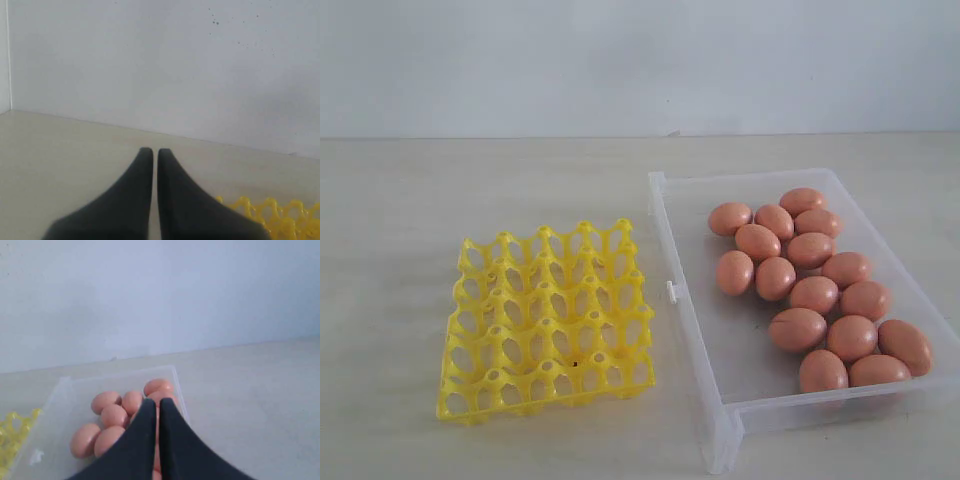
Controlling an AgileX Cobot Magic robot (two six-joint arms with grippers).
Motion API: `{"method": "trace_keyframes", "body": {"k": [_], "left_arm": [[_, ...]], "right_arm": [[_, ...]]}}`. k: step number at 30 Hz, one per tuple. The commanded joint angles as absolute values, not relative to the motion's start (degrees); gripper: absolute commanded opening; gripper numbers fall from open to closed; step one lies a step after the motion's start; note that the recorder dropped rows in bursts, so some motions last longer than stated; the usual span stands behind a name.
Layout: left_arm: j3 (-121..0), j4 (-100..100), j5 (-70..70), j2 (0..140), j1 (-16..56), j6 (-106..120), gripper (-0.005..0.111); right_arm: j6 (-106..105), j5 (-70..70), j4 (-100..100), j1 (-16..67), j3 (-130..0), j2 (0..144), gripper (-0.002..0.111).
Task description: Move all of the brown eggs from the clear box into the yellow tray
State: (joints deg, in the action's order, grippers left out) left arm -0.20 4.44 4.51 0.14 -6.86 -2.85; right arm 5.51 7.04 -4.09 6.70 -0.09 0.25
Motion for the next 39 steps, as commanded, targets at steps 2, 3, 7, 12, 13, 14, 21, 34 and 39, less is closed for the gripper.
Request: {"method": "trace_keyframes", "body": {"k": [2,3,7,12,13,14,21,34,39], "left_arm": [[0.00,4.95,4.32,0.00,-6.77,-3.36,0.004],[0.00,4.95,4.54,0.00,-6.77,-3.36,0.004],[0.00,4.95,4.54,0.00,-6.77,-3.36,0.004],[0.00,4.95,4.54,0.00,-6.77,-3.36,0.004],[0.00,4.95,4.54,0.00,-6.77,-3.36,0.004],[0.00,4.95,4.54,0.00,-6.77,-3.36,0.004],[0.00,4.95,4.42,0.00,-6.77,-3.36,0.004],[0.00,4.95,4.42,0.00,-6.77,-3.36,0.004],[0.00,4.95,4.31,0.00,-6.77,-3.36,0.004]], "right_arm": [[9.54,-3.25,-5.46,6.29,0.00,0.00,0.000],[10.08,-5.05,-5.46,6.29,0.00,0.00,0.000],[11.22,-11.85,-5.46,6.29,0.00,0.00,0.000],[14.01,-16.78,-5.74,6.29,0.00,0.00,0.000],[15.01,-17.13,-5.74,6.29,0.00,0.00,0.000],[15.52,-17.42,-5.74,6.29,0.00,0.00,0.000],[19.59,-23.13,-6.31,6.29,0.00,0.00,0.000],[2.89,26.25,15.23,6.29,-59.94,44.39,0.000],[-3.32,55.94,13.57,6.29,-81.71,67.20,0.000]]}}
